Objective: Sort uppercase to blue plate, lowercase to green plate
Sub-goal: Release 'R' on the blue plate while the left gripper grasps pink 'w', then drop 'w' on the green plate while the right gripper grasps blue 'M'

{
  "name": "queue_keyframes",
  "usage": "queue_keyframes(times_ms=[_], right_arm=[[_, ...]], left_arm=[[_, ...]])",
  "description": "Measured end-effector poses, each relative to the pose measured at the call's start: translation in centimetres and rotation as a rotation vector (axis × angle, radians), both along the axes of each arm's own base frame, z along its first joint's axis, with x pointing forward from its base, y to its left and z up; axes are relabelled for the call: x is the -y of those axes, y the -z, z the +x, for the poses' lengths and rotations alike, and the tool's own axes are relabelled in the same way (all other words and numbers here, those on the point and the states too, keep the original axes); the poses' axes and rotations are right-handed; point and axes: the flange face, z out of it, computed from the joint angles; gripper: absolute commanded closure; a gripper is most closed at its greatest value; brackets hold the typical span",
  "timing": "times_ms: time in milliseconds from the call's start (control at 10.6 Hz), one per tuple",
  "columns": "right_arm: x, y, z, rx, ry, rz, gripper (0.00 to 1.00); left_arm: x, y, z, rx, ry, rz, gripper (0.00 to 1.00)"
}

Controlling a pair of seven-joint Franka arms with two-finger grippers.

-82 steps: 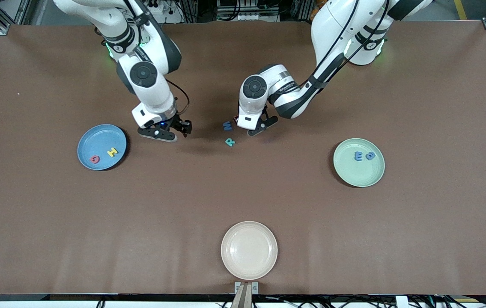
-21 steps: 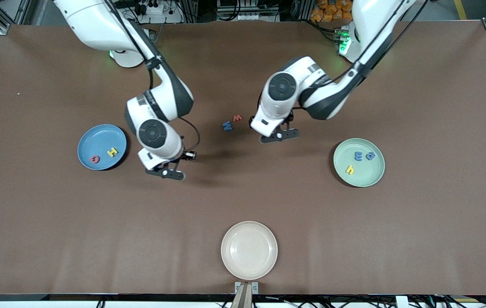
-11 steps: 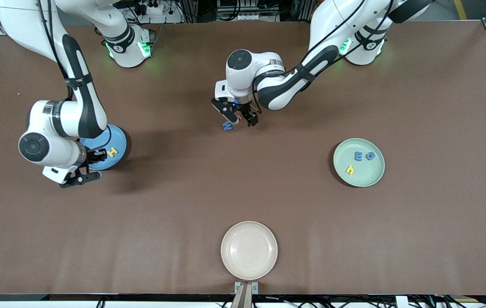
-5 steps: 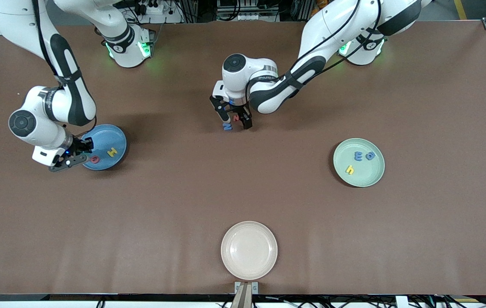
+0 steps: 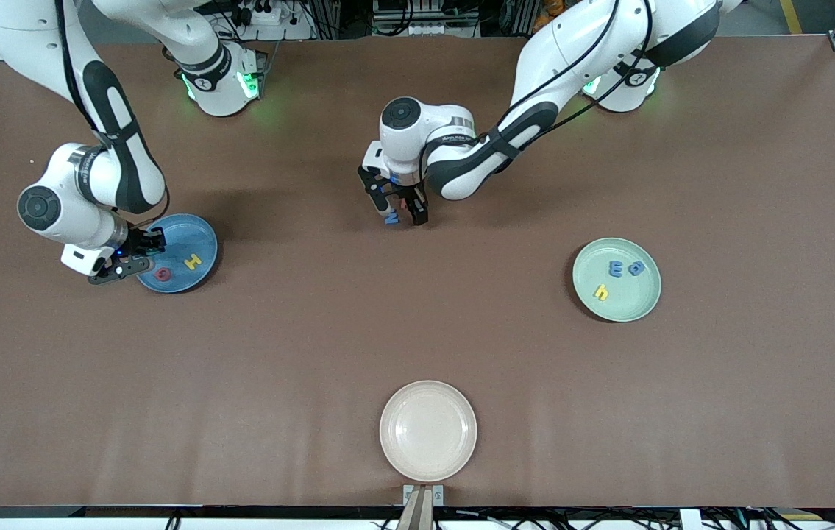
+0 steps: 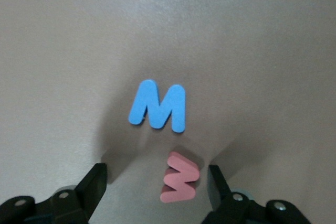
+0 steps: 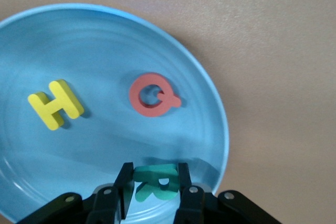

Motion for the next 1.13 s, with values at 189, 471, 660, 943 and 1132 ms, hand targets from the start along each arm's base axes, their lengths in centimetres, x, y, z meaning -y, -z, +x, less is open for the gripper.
queue_keyframes(times_ms=[189,471,660,943,1132], right_arm=[[-1.5,0.3,0.0,-0.015,0.044,0.000,0.38],[-3.3,0.4,0.1,-0.016,0.076,-0.001,0.23],[-4.7,-0.3,0.3,-0.019,0.102,0.009,0.24],[-8.5,-2.7,0.8,-0.006,0.158,0.029,0.24],[-11.7,-3.6,0.8,0.005,0.214,0.029,0.27]], left_arm=[[0.1,0.0,0.0,0.000,0.001,-0.001,0.59],[0.3,-0.6,0.4,0.007,-0.007,-0.009,1.00],[-0.4,-1.1,1.9,0.018,-0.074,0.018,1.00],[-6.1,-8.0,10.1,-0.022,-0.365,0.087,1.00],[-12.8,-15.5,15.9,-0.024,-0.571,0.101,1.00]])
